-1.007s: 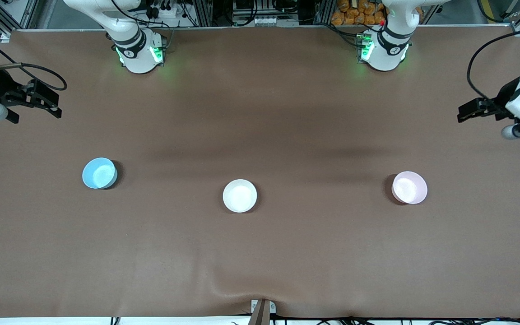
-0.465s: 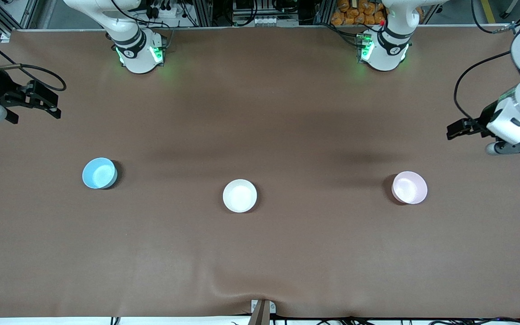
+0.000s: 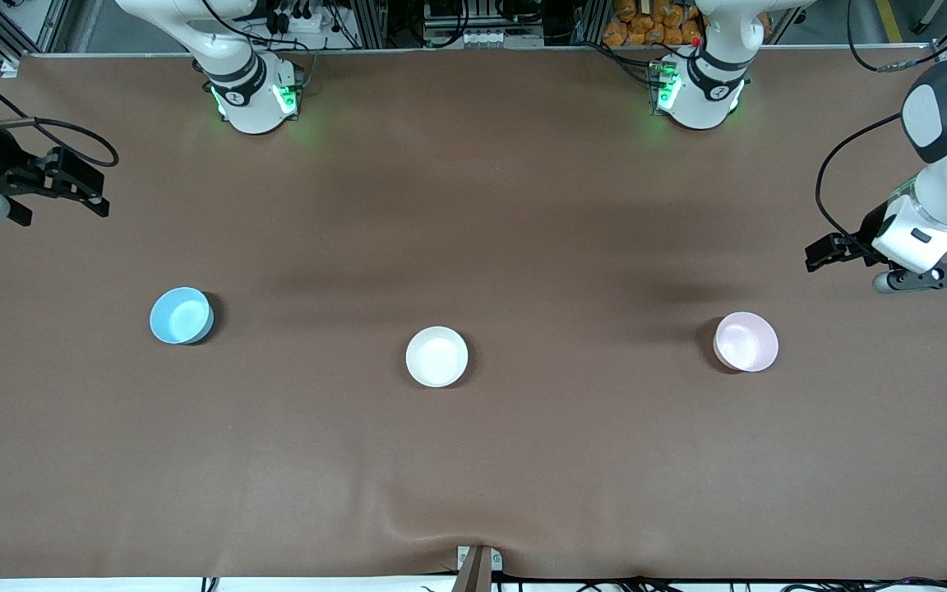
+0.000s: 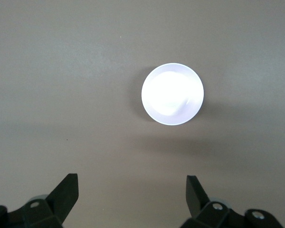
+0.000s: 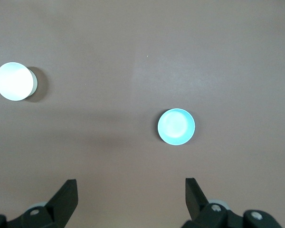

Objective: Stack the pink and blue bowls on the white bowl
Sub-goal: 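Lower the open left gripper over the pink bowl's rim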

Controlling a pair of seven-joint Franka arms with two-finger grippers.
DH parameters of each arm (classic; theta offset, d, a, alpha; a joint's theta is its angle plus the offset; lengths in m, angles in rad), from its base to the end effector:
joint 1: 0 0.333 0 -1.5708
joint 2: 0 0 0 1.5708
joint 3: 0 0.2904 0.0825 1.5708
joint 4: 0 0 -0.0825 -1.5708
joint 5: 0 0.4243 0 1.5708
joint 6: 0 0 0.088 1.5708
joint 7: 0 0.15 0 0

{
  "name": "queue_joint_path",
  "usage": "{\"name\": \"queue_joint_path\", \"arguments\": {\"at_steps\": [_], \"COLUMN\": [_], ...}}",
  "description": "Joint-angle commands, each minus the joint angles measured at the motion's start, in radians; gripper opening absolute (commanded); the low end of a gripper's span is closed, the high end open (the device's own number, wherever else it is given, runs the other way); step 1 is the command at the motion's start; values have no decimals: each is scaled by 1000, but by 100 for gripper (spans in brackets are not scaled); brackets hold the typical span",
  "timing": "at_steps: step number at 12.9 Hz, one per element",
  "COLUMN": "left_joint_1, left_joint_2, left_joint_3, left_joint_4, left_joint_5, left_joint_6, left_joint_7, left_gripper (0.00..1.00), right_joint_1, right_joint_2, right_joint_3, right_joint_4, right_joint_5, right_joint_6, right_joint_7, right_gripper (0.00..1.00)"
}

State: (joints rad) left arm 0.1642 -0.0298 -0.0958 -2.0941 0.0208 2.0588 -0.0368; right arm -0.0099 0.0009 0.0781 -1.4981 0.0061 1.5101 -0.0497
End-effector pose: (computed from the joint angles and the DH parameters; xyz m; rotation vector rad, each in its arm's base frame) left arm 0.5723 0.0411 0.3469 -3.1169 -0.1489 0.0093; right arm 0.5883 0.0411 0.5870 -3.1298 -0.1853 -0.0173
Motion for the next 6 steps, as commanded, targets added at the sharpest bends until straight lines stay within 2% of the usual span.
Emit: {"name": "queue_joint_path", "arguments": {"at_steps": [1, 6], "left_joint_1": [8, 9], "left_joint_2": [-4, -5], "left_joint_3": [-4, -4], "left_joint_4": [-24, -93], "left_joint_5": [-5, -5], "left_joint_6": [43, 127], "left_joint_7": [25, 25], "left_gripper": [100, 100], "right_joint_1": [-13, -13], "right_joint_2": [13, 13], "right_joint_3": [6, 6], "right_joint_4": [27, 27], "right_joint_5": [9, 9], "right_joint_6": [-11, -13], "right_joint_7": [-15, -15], "right_gripper": [100, 100]}}
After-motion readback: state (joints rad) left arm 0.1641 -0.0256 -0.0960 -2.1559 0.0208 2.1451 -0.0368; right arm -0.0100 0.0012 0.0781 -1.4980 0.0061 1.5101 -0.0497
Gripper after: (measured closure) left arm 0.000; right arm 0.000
